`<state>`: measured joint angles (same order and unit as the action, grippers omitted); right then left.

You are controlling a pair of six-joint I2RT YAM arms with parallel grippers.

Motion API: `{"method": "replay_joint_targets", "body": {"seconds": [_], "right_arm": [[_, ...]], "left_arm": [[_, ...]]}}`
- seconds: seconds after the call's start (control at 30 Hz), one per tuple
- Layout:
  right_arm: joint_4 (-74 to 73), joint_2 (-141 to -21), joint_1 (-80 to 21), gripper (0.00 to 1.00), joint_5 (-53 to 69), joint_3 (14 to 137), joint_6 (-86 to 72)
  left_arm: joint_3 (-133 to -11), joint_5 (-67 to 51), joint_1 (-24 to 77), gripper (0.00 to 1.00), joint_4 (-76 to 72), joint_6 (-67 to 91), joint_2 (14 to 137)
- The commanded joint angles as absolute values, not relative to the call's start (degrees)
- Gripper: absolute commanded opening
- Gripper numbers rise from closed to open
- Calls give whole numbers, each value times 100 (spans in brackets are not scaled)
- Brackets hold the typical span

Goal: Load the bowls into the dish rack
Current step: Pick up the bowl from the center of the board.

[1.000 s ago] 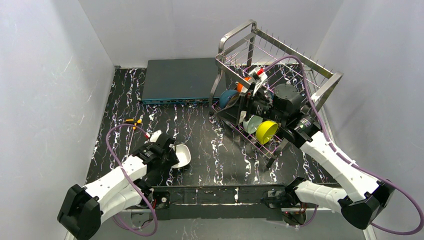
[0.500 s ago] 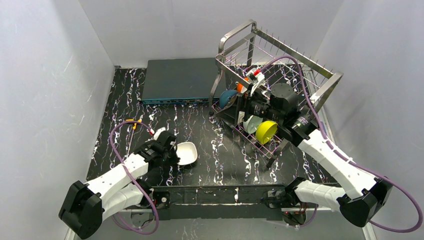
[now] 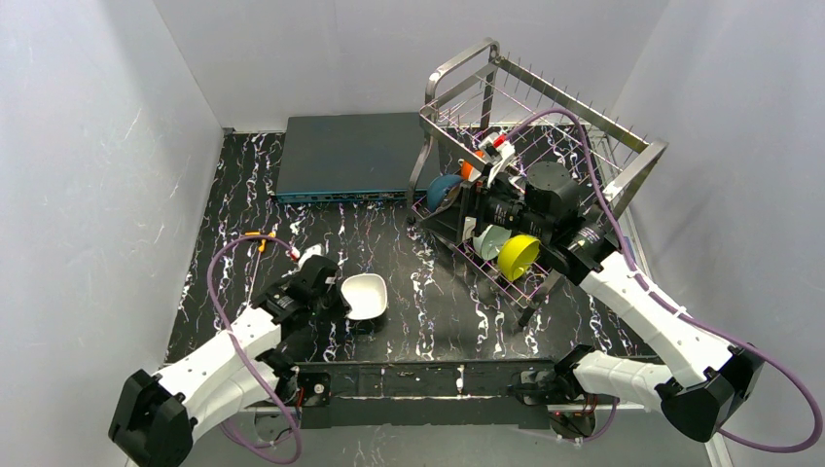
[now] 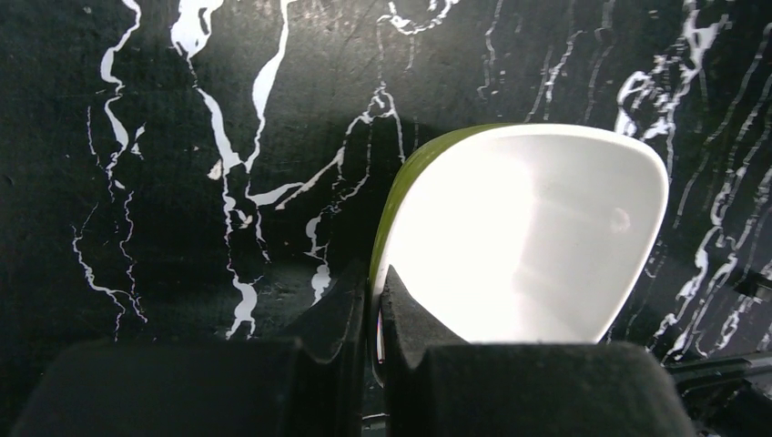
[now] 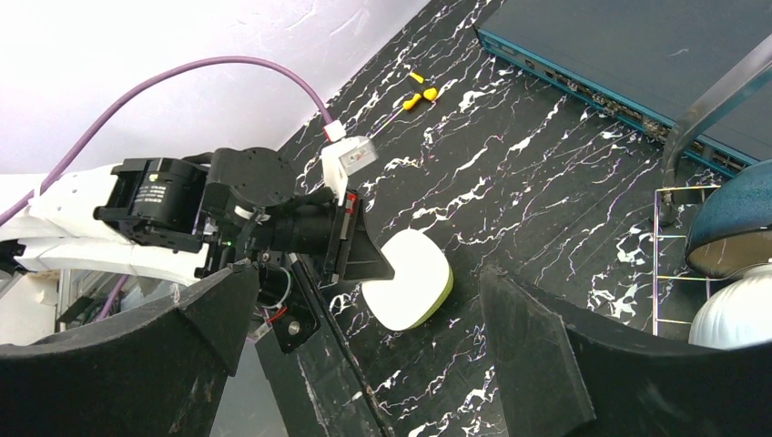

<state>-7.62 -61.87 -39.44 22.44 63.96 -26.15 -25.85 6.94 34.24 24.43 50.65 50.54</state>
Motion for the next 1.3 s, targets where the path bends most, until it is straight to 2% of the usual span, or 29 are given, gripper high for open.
{"method": "replay_joint_targets", "body": {"seconds": [0.0,0.3,0.67,1.0,1.27], "right_arm": [[-811,-6143,-3930,99,2196,6512,-2566],[-854,-6241,-3933,99,2222,6456,-2608],[-1101,-6649,-3929,99,2491,6517,-2704],[-1143,-7020,-3933,99,2810,6531,-2766],[-1312,-7223,-3929,99,2813,6694,-2834]], "left_arm": [[-2611,519,3401,0,2364,4867,4648],[-3285,203,3409,0,1999,4479,4265],[-4398,-181,3419,0,1712,4275,4599],[-5025,279,3583,0,1959,4423,5010],[-5531,719,4140,0,2089,4340,5516]]}}
